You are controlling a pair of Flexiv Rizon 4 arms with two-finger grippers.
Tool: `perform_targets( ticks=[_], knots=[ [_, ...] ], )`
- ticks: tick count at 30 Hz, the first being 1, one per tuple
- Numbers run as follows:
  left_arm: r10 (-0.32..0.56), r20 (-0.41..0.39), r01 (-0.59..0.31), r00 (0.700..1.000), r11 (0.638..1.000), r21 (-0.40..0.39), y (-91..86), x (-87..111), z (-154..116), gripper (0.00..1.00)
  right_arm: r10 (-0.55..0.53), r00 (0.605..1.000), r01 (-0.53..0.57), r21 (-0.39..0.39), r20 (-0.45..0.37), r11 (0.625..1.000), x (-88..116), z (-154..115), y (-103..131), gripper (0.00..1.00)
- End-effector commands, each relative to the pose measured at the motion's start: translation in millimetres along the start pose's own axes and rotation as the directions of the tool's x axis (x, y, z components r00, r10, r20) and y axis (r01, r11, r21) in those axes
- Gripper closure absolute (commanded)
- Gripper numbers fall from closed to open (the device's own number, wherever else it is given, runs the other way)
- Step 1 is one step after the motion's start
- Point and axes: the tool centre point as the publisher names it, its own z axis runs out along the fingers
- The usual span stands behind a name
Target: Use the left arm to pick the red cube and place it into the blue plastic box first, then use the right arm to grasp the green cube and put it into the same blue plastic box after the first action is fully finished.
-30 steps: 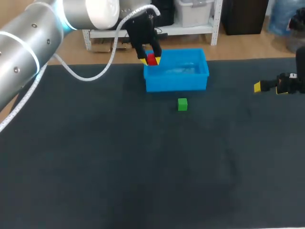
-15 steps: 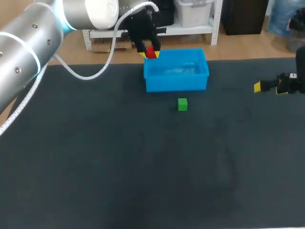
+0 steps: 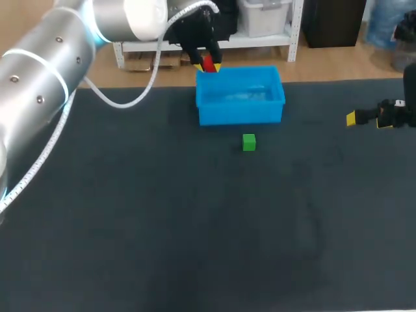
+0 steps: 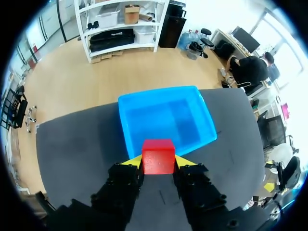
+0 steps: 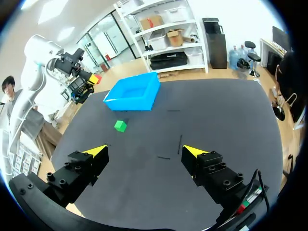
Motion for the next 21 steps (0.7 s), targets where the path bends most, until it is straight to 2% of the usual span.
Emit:
perform_targets(
  ticks=[1, 10, 21],
  knots=[
    [0.009, -0.059, -0.009, 0.998, 1.000, -0.001, -2.1, -28.4, 8, 1.00, 0.000, 1.000, 0.000, 0.002, -0.001, 1.000, 0, 0, 0, 0.00],
    [0.045, -0.062, -0.045, 0.997, 0.999, -0.001, -7.1, -49.5, 16, 1.00, 0.000, 1.000, 0.000, 0.002, -0.001, 1.000, 0, 0, 0, 0.00],
    [0.081, -0.063, -0.081, 0.995, 0.997, 0.001, -15.6, -63.7, 23, 1.00, 0.000, 1.000, 0.000, 0.002, -0.001, 1.000, 0, 0, 0, 0.00]
  ],
)
